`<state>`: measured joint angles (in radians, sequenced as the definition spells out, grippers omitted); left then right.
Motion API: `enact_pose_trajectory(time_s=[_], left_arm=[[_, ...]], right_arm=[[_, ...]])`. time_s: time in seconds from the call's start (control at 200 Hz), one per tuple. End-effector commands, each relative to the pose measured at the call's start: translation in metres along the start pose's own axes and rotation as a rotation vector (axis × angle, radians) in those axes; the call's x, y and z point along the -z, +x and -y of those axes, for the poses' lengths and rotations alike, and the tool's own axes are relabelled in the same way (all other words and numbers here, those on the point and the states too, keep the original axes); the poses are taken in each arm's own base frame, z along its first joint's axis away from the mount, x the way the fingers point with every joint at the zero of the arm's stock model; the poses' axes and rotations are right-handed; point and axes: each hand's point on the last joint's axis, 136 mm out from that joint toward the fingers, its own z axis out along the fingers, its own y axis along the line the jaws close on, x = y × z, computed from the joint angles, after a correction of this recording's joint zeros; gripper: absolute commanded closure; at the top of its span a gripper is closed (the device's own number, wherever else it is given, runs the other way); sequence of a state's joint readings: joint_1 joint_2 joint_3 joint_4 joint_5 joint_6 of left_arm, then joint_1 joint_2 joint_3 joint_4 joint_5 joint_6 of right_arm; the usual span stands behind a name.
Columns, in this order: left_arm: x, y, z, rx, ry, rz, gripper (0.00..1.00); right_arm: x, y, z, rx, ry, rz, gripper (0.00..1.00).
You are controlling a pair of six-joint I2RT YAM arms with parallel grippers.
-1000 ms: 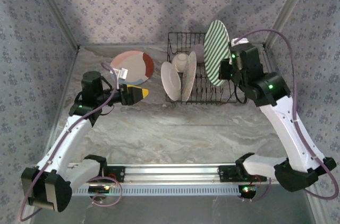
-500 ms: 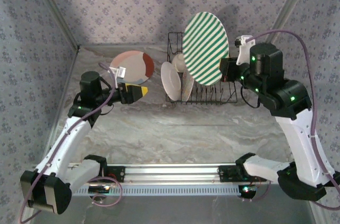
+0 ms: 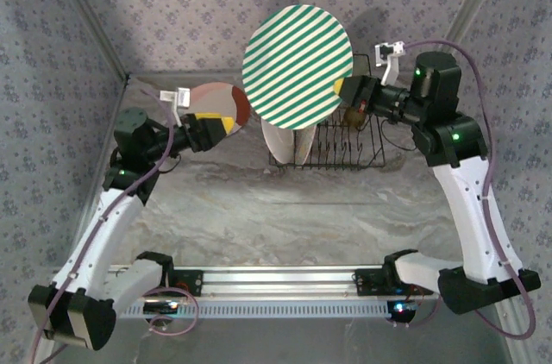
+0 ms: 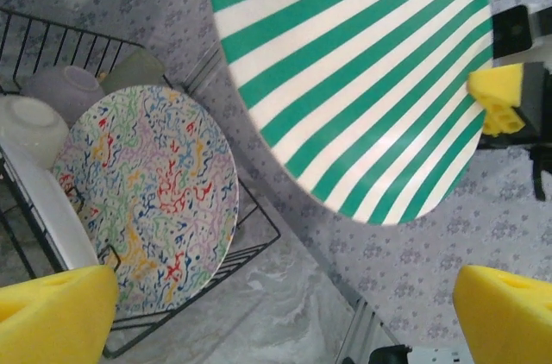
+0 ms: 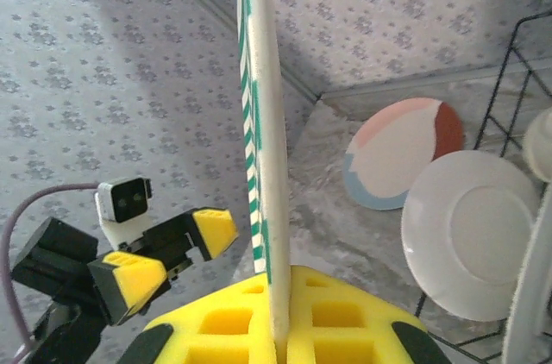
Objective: Unload the mixed dishes from the dish rack
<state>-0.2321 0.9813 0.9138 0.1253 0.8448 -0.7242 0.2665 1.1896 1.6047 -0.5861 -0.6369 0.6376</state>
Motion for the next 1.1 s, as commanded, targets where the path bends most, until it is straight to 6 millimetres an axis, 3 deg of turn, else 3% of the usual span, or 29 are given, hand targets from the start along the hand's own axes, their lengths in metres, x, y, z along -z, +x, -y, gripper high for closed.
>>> enact_pose_trajectory(time_s=[0.0,0.185,0.43,0.75,1.094], left_arm=[[-0.005,-0.025,0.022,-0.023,0.069,0.047,0.01],[-0.018,-0.038,0.02,0.033,0.108,0.044,0.02],[-0.034,-0.046,0.018,0.066,0.14,0.023,0.1],[-0.05,-0.05,0.011,0.105,0.126,0.0,0.27],[-0.054,-0.058,0.011,0.138,0.145,0.024,0.52]], right_arm=[[0.007,-0.01,-0.03,0.012,-0.155,0.021,1.0],[0.003,-0.008,-0.024,-0.025,-0.185,0.015,1.0],[-0.003,-0.004,-0.019,-0.061,-0.214,0.001,1.0],[-0.005,-0.002,-0.013,-0.088,-0.228,-0.004,1.0],[-0.007,0.002,-0.004,-0.122,-0.233,-0.006,1.0]])
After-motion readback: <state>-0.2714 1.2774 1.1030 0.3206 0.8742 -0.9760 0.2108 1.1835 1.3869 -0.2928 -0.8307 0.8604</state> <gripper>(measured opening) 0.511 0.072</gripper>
